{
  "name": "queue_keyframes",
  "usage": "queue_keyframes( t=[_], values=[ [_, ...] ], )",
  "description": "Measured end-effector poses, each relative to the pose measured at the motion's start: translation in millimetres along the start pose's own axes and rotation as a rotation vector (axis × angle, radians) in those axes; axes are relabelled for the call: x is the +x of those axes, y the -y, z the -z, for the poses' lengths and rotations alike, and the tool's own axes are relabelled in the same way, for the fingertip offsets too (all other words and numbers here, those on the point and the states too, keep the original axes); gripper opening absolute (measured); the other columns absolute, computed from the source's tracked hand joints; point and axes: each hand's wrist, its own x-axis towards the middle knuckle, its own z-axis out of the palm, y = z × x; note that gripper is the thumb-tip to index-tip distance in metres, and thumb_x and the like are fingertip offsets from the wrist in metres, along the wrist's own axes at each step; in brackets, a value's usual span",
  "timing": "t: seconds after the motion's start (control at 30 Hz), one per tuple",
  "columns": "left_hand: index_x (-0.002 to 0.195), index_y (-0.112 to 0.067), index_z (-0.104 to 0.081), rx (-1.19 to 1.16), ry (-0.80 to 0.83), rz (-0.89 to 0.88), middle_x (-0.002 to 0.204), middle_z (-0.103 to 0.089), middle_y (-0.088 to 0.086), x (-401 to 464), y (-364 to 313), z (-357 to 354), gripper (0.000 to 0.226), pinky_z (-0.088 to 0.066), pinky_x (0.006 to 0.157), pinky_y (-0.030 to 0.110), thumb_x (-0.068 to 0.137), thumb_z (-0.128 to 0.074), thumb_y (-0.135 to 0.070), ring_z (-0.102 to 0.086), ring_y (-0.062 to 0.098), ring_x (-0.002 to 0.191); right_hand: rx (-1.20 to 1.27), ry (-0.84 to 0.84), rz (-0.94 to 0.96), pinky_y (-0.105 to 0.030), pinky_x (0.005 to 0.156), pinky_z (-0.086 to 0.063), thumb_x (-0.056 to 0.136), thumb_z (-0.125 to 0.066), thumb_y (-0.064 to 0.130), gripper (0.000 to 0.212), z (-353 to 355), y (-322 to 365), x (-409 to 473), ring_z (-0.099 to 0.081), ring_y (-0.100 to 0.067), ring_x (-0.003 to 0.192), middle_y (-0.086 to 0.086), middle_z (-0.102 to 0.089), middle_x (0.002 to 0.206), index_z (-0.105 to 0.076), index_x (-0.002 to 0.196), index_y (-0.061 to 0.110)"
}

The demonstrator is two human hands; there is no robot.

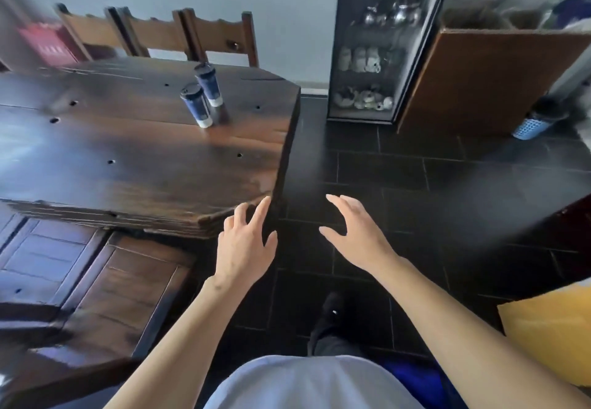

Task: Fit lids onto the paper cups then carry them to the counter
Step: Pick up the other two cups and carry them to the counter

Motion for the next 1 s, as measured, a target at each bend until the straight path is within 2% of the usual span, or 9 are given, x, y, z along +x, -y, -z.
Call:
queue_keyframes(
  t=[0.13,0.2,0.3,0.4,0.53,0.67,0.83,1.0],
  values=[
    [0.160,-0.044,-0.022,0.006,0.131,0.009,0.148,-0.042,0.004,67.3,-41.9,7.4,0.070,-0.055,0.095,0.048,0.099,-0.058,-0.045,-0.050,0.031,0.126,0.031,0.039,0.000,-0.039,0.114,-0.036,0.097,-0.066,0.036,0.052,44.8,-25.5,66.1,-0.019,-0.020,0.153,0.002,-0.026,0.166,-0.049,0.146,0.036],
    [0.159,-0.045,-0.021,-0.010,0.125,0.017,0.147,-0.043,0.003,104.1,-62.8,13.8,0.071,-0.054,0.096,0.048,0.099,-0.058,-0.045,-0.050,0.030,0.126,0.038,0.047,0.017,-0.038,0.113,-0.036,0.097,-0.066,0.035,0.049,71.7,-39.1,100.9,-0.018,-0.020,0.153,0.003,-0.026,0.165,-0.051,0.144,0.037],
    [0.160,-0.043,-0.023,-0.008,0.098,0.043,0.146,-0.044,0.003,154.4,-89.0,17.2,0.072,-0.052,0.099,0.047,0.099,-0.060,-0.043,-0.049,0.031,0.127,0.042,0.028,0.003,-0.031,0.104,-0.037,0.097,-0.066,0.034,0.049,100.8,-58.1,143.3,-0.022,-0.021,0.151,0.002,-0.027,0.164,-0.052,0.143,0.037],
    [0.161,-0.041,-0.022,0.005,0.098,0.047,0.148,-0.042,0.003,193.0,-112.6,13.6,0.073,-0.052,0.099,0.047,0.100,-0.061,-0.043,-0.048,0.033,0.128,0.054,0.021,0.006,-0.027,0.096,-0.032,0.097,-0.066,0.034,0.050,120.5,-73.1,178.7,-0.024,-0.019,0.151,0.003,-0.028,0.164,-0.050,0.143,0.037],
    [0.161,-0.041,-0.023,-0.017,0.092,0.047,0.146,-0.044,0.003,242.9,-133.7,6.8,0.072,-0.053,0.097,0.047,0.099,-0.061,-0.044,-0.048,0.032,0.125,0.066,-0.008,0.005,-0.031,0.101,-0.034,0.096,-0.067,0.035,0.050,141.3,-87.7,224.4,-0.025,-0.019,0.151,0.003,-0.031,0.162,-0.050,0.143,0.037],
    [0.161,-0.041,-0.022,-0.022,0.099,0.028,0.148,-0.042,0.002,294.5,-148.2,-1.3,0.071,-0.056,0.093,0.047,0.100,-0.058,-0.045,-0.048,0.029,0.126,0.060,-0.012,0.009,-0.025,0.097,-0.032,0.096,-0.067,0.034,0.049,157.0,-98.0,274.6,-0.028,-0.019,0.149,0.002,-0.033,0.161,-0.051,0.143,0.036],
    [0.161,-0.039,-0.023,-0.072,0.070,0.038,0.148,-0.043,0.004,372.3,-152.4,-7.5,0.071,-0.054,0.096,0.045,0.100,-0.059,-0.044,-0.049,0.030,0.125,0.026,0.039,0.032,-0.024,0.099,-0.029,0.098,-0.065,0.034,0.049,169.9,-97.5,354.8,-0.029,-0.018,0.148,0.003,-0.032,0.160,-0.050,0.144,0.036],
    [0.161,-0.041,-0.026,-0.125,0.041,0.130,0.151,-0.041,0.007,452.9,-146.0,-2.5,0.068,-0.051,0.098,0.044,0.101,-0.058,-0.042,-0.048,0.032,0.127,-0.036,0.110,0.082,-0.025,0.102,-0.031,0.098,-0.063,0.035,0.047,187.0,-80.1,447.4,-0.030,-0.019,0.147,0.002,-0.032,0.159,-0.049,0.144,0.036]
  ],
)
